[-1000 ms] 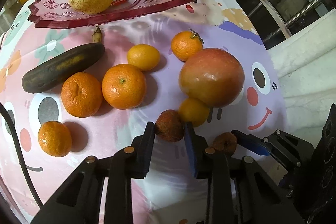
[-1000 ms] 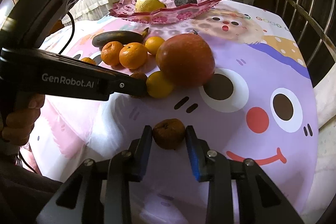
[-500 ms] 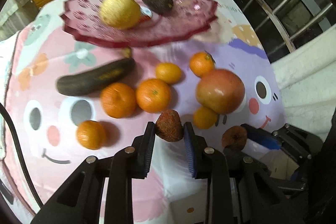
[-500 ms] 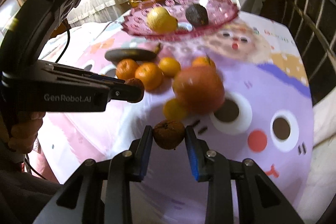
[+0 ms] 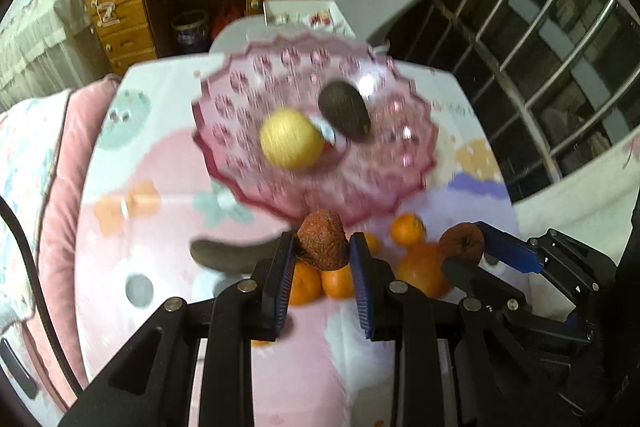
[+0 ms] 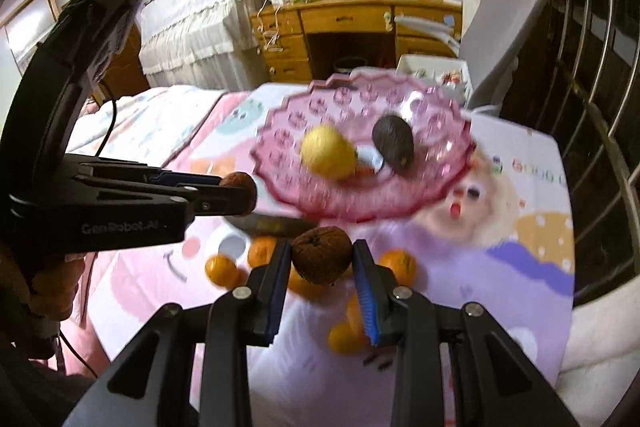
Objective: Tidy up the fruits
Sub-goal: 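Lower the lychee into the pink bowl with the left gripper while the right gripper releases the date there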
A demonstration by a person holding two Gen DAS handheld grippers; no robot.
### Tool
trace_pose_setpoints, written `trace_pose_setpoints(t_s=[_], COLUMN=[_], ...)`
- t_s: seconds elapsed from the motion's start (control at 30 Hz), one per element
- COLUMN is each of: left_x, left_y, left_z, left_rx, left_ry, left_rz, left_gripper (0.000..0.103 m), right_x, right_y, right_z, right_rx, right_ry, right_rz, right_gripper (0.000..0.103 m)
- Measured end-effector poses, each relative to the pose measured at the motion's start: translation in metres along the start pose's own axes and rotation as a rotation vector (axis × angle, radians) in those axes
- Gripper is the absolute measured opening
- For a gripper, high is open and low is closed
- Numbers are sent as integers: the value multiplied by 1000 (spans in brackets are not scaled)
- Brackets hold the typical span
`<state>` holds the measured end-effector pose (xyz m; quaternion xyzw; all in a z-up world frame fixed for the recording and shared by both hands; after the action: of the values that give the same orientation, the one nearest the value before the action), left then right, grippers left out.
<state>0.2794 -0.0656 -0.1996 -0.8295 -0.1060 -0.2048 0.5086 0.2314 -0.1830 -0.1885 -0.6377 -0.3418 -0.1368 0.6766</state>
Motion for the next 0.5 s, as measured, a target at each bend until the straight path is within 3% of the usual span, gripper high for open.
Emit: trace_pose_setpoints(t_s=[0.27,0.5], left_x=[36,35], left_y=[11,54], left_z=[13,14], left_rx=[-44,-75], left_ry=[-5,-25], left_rz=[-65,-42], left_gripper=[26,26], right_x=[32,34], right_y=[20,53], right_z=[-17,-27], right_rx=[-46,-18], right_ry=[79,146], right_rz=[-29,16], right_gripper=[32,32])
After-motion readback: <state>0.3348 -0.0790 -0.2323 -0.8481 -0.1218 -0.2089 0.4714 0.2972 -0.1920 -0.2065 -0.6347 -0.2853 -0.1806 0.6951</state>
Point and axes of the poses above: each gripper's, at about its wrist camera, not at the fingertips, and y roughly the way its jaws point, z to its left, x to its top, the point moved 7 cm from there along y, roughly the way its jaws point, and after that the axes turned 15 degrees about -x, right-handed, at the moved point
